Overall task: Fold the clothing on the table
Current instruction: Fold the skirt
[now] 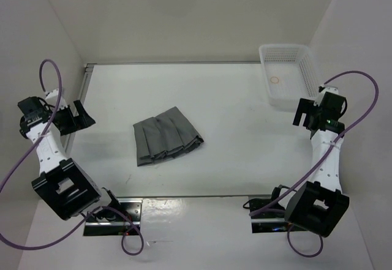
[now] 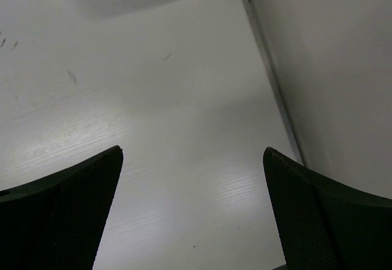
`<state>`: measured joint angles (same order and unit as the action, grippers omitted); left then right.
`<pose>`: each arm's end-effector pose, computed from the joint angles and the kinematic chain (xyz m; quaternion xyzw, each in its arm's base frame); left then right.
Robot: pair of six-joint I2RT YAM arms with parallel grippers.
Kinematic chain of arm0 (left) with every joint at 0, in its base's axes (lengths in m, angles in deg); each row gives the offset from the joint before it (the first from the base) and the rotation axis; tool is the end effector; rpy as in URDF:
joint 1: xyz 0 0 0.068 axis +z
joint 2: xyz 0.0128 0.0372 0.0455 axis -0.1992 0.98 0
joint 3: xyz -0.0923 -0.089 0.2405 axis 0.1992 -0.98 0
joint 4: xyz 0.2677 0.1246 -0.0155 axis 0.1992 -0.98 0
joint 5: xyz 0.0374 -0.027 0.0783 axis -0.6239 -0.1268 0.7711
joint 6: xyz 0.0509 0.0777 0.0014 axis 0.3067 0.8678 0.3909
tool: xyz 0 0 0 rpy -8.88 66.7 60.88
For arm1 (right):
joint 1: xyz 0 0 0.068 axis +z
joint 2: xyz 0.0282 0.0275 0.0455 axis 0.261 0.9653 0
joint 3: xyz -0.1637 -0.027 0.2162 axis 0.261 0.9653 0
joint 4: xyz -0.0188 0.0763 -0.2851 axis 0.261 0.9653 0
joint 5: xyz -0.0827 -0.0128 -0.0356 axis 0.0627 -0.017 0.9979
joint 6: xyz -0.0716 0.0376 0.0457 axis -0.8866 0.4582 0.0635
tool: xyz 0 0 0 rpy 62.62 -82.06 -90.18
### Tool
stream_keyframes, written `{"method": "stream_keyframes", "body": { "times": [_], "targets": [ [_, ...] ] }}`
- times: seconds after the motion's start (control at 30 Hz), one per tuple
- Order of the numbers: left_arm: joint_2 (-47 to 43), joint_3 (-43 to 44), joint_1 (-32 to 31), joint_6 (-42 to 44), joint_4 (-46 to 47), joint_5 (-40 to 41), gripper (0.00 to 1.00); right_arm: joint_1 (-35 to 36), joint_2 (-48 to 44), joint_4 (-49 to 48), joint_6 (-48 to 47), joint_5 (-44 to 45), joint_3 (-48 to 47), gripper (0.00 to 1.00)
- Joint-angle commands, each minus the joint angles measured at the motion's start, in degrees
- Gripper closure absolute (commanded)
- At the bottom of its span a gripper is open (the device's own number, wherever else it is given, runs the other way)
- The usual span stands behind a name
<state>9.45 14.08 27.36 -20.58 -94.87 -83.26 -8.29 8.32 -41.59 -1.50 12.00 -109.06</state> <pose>0.2860 0.1748 0.2636 -0.1487 0.8995 -0.1007 0.3983 0.2821 -0.1220 0.2608 0.1110 0.9046 -0.1147 0.3952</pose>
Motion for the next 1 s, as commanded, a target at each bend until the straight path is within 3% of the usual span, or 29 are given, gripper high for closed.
{"method": "stream_keyframes", "body": {
  "times": [0.0,0.17,0.97],
  "targets": [
    [-1.85,-3.97,3.94,-1.61,8.44,-0.76,0.0,-1.98,-0.2,-6.74,3.02,1.4,0.87,0.01],
    [-1.33,-4.61,7.2,-0.89,9.07,-2.79,0.0,-2.77,1.9,-7.97,1.18,2.91,1.59,0.01],
    [-1.85,-5.23,7.2,0.17,9.77,-3.32,0.0,-2.77,3.66,-7.44,0.64,0.54,1.59,0.01]
  ]
}}
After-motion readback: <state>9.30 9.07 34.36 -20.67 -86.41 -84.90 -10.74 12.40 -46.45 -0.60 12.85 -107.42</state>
